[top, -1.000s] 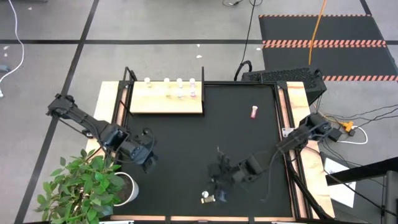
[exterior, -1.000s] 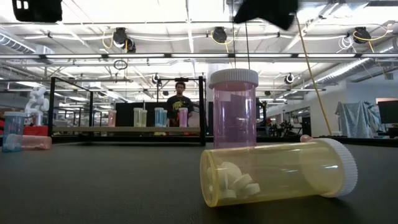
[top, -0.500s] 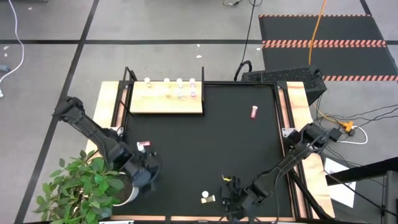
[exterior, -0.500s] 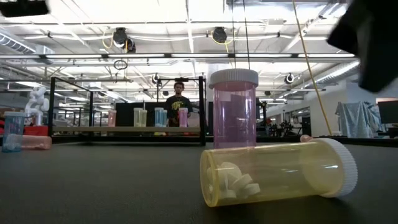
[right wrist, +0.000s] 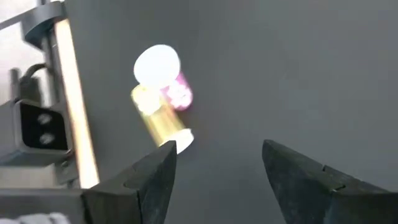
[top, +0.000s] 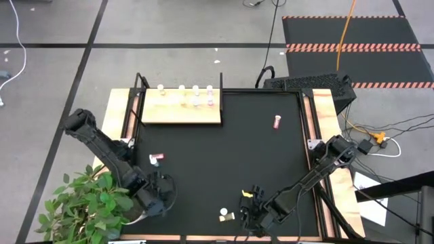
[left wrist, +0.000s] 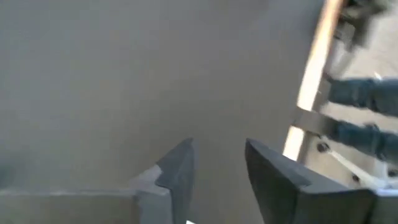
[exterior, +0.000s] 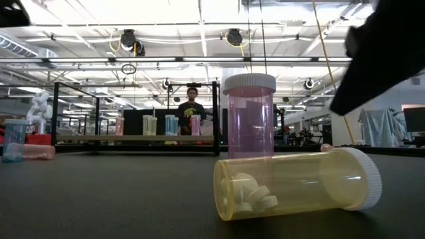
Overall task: Pick and place medicine bottles onto shelf by color
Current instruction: Put the top pink pill bottle on the shelf aligned with the other pink pill bottle
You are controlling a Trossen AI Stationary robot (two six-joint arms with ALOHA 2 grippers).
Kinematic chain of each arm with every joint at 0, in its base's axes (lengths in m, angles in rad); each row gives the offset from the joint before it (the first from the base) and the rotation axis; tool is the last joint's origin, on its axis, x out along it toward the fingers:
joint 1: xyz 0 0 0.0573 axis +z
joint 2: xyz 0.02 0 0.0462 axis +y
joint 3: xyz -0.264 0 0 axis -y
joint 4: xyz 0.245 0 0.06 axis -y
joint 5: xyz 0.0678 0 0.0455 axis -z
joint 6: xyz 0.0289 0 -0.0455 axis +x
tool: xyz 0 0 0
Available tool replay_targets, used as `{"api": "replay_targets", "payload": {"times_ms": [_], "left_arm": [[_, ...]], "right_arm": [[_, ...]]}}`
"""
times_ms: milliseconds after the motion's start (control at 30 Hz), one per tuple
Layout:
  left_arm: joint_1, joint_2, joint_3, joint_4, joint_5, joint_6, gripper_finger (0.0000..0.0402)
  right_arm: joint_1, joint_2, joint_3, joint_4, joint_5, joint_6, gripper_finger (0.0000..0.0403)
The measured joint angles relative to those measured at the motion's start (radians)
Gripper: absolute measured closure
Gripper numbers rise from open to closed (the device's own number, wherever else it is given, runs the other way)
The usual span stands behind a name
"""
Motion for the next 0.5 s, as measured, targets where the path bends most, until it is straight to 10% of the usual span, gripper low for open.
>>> {"api": "replay_targets", "payload": {"times_ms": [500], "left_arm": [[0.363,-0.224,0.000,-0.238,0.028,0.010,0.0206]], "right_arm": [[-0.306,-0.136,0.000,0.032,-0.030,-0.681,0.0172]]}}
